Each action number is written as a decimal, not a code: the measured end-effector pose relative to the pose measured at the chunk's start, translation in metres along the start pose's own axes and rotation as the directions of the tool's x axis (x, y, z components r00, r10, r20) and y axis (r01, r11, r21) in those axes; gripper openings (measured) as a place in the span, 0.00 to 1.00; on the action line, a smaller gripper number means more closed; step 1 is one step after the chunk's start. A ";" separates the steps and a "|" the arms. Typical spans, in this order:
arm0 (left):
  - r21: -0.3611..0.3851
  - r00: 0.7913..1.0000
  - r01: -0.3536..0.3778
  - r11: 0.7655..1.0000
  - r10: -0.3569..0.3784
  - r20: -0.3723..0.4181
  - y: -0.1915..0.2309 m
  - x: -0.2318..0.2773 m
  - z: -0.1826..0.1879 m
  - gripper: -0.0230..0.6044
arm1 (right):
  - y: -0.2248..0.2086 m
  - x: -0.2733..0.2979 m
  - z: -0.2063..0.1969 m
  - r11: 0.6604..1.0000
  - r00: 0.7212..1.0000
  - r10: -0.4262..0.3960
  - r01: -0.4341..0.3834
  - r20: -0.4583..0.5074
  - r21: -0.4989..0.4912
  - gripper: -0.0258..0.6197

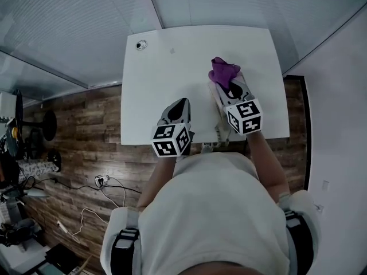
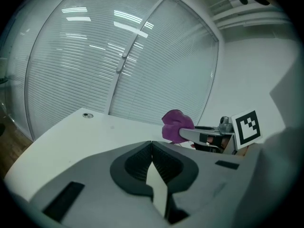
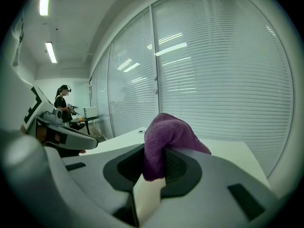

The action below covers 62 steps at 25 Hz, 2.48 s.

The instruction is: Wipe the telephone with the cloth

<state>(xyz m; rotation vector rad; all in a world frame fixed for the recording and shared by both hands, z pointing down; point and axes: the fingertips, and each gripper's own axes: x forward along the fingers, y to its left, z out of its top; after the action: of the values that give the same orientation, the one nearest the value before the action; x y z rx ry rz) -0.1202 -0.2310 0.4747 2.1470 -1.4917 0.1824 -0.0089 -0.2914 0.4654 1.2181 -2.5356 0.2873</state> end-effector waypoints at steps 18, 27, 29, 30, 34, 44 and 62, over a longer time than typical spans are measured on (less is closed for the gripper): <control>-0.040 0.999 -0.048 0.998 0.048 -0.002 0.007 0.019 -0.005 0.07 | -0.004 0.032 -0.040 0.996 0.988 0.078 -0.083 -0.132 -0.036 0.18; -0.038 0.999 -0.049 0.998 0.048 -0.017 0.002 0.023 -0.007 0.07 | -0.007 0.031 -0.047 0.994 0.985 0.104 -0.108 -0.141 -0.017 0.18; -0.044 0.999 -0.048 0.998 0.047 -0.017 0.002 0.023 -0.007 0.07 | -0.007 0.030 -0.049 0.994 0.984 0.105 -0.108 -0.143 -0.017 0.18; -0.043 0.999 -0.048 0.998 0.048 -0.017 0.001 0.022 -0.007 0.07 | -0.006 0.029 -0.049 0.994 0.984 0.103 -0.107 -0.144 -0.022 0.18; -0.032 0.999 -0.051 0.998 0.050 -0.017 0.002 0.018 -0.005 0.07 | -0.006 0.027 -0.049 0.995 0.985 0.088 -0.095 -0.147 -0.042 0.18; -0.017 0.999 -0.032 0.999 0.031 -0.037 0.007 -0.003 -0.010 0.07 | 0.003 0.016 -0.054 0.996 0.985 0.047 -0.060 -0.165 -0.073 0.18; -0.007 0.998 0.032 0.999 -0.032 -0.056 -0.006 -0.032 -0.023 0.07 | 0.022 -0.026 -0.073 0.998 0.981 -0.028 0.017 -0.193 -0.057 0.18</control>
<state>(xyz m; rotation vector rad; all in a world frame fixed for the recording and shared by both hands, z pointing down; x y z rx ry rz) -0.1232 -0.1914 0.4796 2.1422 -1.4239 0.2247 0.0028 -0.2364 0.5230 1.1384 -2.3467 0.3125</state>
